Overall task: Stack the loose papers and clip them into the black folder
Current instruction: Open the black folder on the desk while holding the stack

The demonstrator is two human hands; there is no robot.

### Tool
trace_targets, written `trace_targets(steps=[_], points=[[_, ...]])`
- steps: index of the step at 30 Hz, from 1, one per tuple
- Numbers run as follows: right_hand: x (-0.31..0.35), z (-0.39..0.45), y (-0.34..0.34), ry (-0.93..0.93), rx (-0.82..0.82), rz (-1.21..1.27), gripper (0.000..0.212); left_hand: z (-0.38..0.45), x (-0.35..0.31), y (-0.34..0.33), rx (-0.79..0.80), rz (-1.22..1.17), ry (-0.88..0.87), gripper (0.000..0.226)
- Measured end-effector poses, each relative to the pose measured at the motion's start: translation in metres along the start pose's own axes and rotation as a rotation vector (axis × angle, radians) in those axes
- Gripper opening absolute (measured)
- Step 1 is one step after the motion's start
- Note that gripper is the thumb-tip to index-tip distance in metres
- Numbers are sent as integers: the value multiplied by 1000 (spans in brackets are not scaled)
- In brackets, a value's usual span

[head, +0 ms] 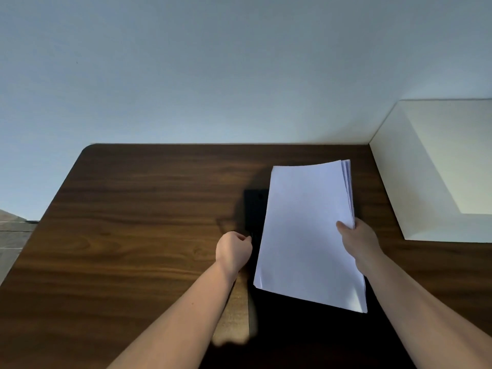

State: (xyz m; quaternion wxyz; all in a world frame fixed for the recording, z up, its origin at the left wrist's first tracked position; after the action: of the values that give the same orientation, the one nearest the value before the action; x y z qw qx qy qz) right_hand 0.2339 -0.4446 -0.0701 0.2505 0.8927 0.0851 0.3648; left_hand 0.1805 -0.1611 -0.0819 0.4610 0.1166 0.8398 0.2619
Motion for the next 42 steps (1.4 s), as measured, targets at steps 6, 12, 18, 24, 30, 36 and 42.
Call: trace_targets(steps=[6, 12, 18, 24, 30, 36, 42], points=[[13, -2, -10, 14, 88, 66, 35, 3, 10, 5, -19, -107, 124, 33], [28, -1, -24, 8, 169, 146, 37, 17, 23, 30, -20, -176, 140, 37], [45, -4, -42, 44, 208, 154, 36, 33, 27, 49, -16, -88, 72, 41], [55, -2, -51, 59, 239, 177, 35, 48, 32, 74, -197, -213, 28, 29], [44, 6, -50, 16, 246, 114, 33, 70, 48, 133, -417, -341, 63, 35], [36, 10, -50, 6, 231, 42, 31, 76, 44, 145, -306, -219, -94, 51], [39, 12, -28, 24, 141, -48, 34, 25, 10, 97, 122, 496, -657, 90]])
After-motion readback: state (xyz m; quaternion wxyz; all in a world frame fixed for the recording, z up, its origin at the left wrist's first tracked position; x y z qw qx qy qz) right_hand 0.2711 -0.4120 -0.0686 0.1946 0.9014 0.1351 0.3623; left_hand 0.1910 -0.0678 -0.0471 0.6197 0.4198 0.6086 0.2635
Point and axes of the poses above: each hand's wrist, its own z-axis towards the middle knuckle, its own y-axis out of the back of the hand, x = y × z, the point moved 7 cm from there along z, towards the middle knuckle, and after that the axes turned 10 degrees about -y, right-handed, at the moved point
